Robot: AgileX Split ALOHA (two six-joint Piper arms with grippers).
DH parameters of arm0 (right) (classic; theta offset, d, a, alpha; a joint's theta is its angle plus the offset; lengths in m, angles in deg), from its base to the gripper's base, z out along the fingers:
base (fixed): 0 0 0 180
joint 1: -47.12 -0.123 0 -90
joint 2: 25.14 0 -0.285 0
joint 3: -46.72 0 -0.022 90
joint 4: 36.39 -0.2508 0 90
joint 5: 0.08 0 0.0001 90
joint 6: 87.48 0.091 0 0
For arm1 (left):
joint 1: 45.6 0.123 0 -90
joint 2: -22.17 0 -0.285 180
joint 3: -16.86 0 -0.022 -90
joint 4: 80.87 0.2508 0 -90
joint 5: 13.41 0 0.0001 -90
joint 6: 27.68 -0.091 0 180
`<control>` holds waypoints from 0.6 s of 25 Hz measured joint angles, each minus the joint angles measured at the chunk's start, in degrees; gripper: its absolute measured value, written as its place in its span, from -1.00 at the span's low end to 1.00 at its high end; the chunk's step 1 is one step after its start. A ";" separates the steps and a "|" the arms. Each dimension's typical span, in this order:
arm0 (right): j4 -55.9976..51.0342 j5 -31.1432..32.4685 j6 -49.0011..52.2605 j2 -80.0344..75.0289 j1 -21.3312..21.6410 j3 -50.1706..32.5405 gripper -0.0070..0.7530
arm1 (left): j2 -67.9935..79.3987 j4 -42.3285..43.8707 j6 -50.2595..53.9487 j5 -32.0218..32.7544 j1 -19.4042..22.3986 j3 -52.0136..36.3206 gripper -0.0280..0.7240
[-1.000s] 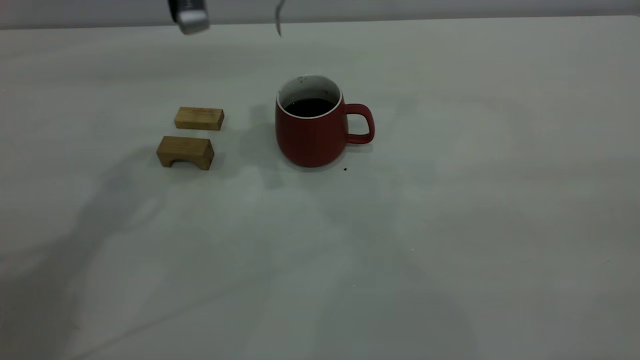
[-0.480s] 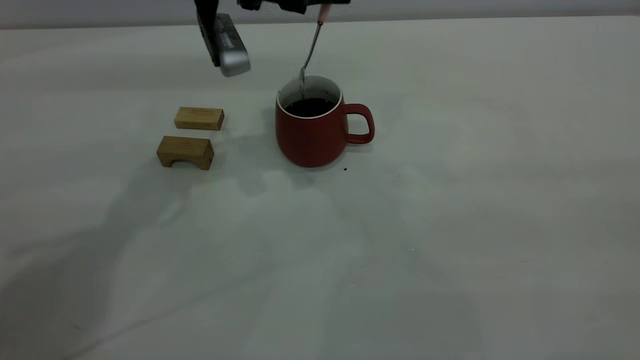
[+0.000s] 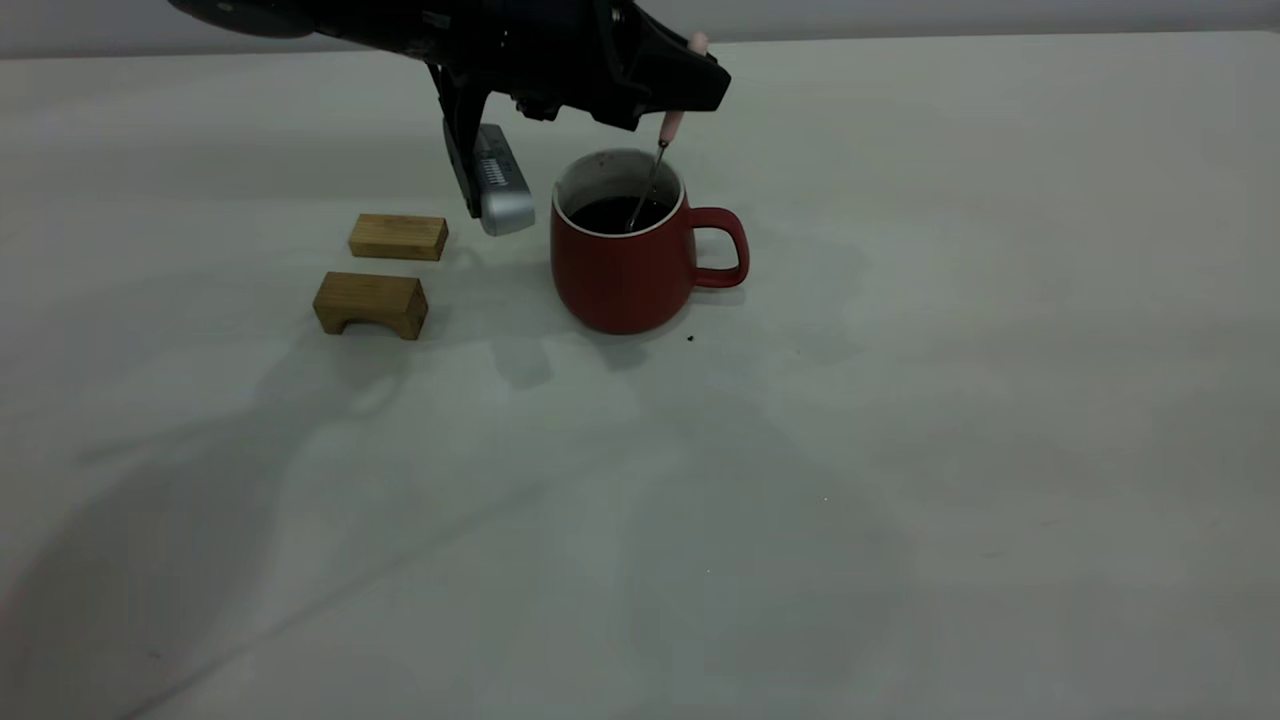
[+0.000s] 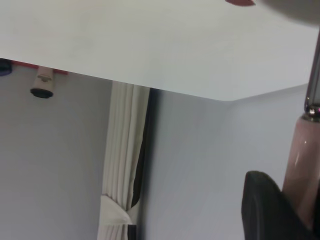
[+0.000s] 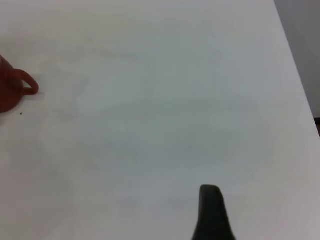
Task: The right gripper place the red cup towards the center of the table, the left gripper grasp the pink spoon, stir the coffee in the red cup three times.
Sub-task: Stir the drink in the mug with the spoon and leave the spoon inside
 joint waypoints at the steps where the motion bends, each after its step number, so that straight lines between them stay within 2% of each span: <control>1: 0.00 0.00 0.00 0.00 0.00 0.00 0.55 | 0.00 0.11 0.07 0.14 0.36 -0.25 -0.52; 8: 0.00 0.00 0.00 0.00 0.00 0.00 0.55 | 1.17 -1.07 -1.28 -3.04 2.75 1.60 -0.52; 12: 0.00 0.00 0.00 0.00 0.00 0.00 0.55 | 4.44 -1.18 -1.28 -2.66 0.98 7.37 -0.52; 15: 0.00 0.00 0.00 0.00 0.00 0.00 0.55 | 5.36 -0.85 0.57 -0.49 -0.52 8.55 -0.52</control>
